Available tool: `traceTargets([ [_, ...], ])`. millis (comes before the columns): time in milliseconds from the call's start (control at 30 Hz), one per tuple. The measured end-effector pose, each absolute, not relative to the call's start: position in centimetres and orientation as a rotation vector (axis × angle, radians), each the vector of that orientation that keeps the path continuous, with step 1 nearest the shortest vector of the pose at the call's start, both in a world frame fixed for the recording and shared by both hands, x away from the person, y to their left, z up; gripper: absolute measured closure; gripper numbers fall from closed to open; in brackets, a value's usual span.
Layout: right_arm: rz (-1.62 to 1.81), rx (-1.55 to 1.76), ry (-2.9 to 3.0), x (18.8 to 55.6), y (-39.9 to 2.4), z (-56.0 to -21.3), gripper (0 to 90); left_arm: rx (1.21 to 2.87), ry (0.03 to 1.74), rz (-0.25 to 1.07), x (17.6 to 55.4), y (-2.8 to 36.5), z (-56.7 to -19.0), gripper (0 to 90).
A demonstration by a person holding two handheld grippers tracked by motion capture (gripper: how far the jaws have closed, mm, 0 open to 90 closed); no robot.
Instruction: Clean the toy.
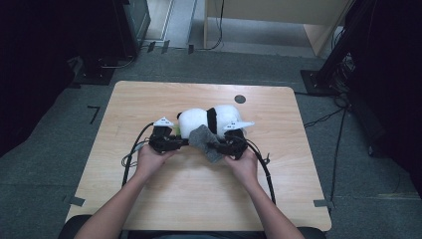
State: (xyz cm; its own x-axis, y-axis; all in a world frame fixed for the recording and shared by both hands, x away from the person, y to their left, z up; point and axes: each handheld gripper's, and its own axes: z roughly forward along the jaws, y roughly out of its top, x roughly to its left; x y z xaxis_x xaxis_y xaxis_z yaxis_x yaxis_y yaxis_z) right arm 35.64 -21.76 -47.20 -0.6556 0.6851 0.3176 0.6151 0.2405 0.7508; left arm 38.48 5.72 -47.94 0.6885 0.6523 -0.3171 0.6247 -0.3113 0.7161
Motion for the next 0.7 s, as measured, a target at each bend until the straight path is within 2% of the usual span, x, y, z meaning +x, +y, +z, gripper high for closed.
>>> traceTargets([
  [700,1.363,1.463,2.276,36.6,-27.8,-46.9,77.0,2.019,0.989,0.036,39.0,6.4,-48.1,69.0],
])
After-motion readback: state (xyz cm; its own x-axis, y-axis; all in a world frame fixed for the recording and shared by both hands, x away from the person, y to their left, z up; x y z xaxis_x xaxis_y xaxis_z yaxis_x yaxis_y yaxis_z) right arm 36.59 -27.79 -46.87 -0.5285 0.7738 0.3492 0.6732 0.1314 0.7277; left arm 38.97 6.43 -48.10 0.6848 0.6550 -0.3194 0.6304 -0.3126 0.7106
